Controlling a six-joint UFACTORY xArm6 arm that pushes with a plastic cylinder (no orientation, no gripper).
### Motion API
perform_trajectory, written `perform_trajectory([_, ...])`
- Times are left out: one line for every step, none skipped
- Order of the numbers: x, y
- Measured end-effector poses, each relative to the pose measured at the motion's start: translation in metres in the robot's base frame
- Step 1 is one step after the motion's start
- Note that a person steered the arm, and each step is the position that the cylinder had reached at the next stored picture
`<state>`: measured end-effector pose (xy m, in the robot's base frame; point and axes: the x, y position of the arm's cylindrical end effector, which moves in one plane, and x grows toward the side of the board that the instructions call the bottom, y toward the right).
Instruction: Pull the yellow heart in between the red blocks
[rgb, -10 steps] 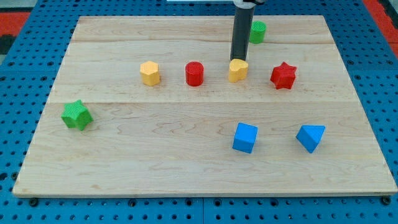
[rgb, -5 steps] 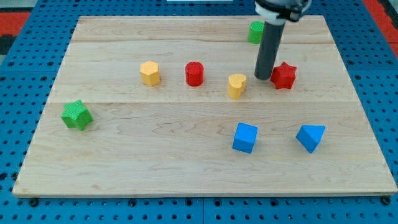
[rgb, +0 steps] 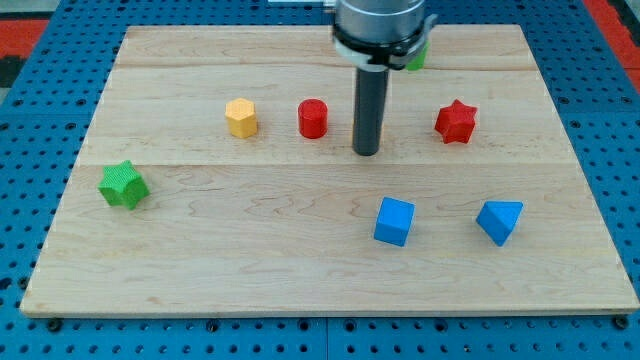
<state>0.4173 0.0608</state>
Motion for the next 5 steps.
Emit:
perform_trajectory([0.001,-0.006])
perform_trajectory([0.024,-0.021])
perform_trajectory([0.001,-0.04])
perform_trajectory([0.039,-0.045])
perform_trajectory([0.058,0.057])
